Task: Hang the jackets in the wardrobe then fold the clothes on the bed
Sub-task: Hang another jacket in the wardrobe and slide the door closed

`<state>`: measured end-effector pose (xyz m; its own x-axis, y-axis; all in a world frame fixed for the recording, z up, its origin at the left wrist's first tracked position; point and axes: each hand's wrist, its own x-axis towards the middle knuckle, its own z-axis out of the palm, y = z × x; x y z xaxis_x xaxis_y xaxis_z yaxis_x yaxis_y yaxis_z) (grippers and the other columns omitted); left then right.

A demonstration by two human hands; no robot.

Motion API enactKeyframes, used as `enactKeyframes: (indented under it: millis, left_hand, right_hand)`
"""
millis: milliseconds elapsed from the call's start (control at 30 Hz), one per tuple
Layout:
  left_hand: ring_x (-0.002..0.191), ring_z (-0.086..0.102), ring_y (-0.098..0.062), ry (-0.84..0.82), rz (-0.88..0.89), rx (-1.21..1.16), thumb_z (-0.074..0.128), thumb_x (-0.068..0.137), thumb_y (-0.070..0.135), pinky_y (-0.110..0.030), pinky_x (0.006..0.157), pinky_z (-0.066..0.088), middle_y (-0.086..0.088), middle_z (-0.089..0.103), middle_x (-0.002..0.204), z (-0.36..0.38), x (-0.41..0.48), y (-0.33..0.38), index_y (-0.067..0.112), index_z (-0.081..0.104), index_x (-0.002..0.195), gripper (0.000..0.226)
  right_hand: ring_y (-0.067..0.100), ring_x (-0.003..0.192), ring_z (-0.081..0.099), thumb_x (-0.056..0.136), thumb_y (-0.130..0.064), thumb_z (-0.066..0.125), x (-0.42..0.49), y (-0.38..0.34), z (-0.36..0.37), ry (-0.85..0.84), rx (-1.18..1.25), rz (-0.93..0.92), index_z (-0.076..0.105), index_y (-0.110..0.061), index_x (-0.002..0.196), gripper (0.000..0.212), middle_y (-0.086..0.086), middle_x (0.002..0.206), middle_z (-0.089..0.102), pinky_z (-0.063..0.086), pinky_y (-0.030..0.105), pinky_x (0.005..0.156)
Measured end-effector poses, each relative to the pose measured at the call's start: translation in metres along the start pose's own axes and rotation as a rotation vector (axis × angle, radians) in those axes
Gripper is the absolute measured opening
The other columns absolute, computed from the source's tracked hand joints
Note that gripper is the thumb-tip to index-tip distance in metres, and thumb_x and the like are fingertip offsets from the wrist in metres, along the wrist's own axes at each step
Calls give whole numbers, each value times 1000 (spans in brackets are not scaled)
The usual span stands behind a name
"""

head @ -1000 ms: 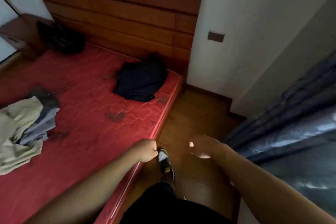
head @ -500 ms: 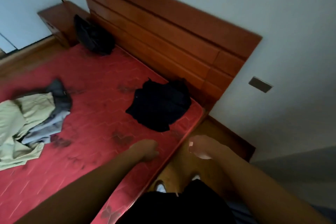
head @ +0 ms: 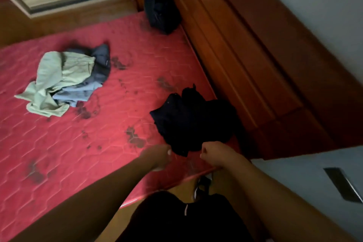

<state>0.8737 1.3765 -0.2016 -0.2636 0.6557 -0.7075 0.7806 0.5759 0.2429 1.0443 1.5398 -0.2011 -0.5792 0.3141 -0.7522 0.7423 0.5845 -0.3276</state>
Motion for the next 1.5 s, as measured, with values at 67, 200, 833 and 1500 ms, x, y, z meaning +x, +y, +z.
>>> enactKeyframes:
  millis: [67, 200, 833, 1500]
  left_hand:
    - [114, 62, -31, -1, -51, -66, 51, 94, 30, -39, 93, 50, -11, 64, 122, -4, 13, 9, 16, 61, 118, 29]
    - [118, 59, -29, -3, -121, -135, 52, 93, 32, -40, 97, 49, -9, 61, 127, -7, 43, 17, 21, 58, 127, 36]
    - [128, 45, -36, -131, -165, -69, 69, 86, 39, -52, 90, 49, -10, 37, 137, 113, 261, 7, 28, 30, 148, 74]
    - [144, 32, -25, 120, -138, -912, 78, 52, 70, -49, 114, 37, -7, 35, 155, 19, 106, -4, 21, 12, 158, 134]
  right_hand:
    - [22, 83, 60, 96, -36, 53, 15, 11, -19, -7, -38, -21, 57, -18, 92, 18, 1, 90, 59, 42, 31, 62]
    - [24, 89, 61, 97, -38, 52, 55, 27, -41, -7, -69, -63, 57, -15, 100, 23, 4, 97, 60, 52, 37, 76]
    - [40, 136, 42, 69, -68, 77, 316, 125, 56, 176, -44, 410, -21, -19, 156, 139, 21, 151, 42, 31, 59, 106]
    - [31, 95, 62, 87, -33, 63, 176, -61, -51, 196, 802, 169, 55, -5, 107, 35, 8, 96, 62, 54, 48, 92]
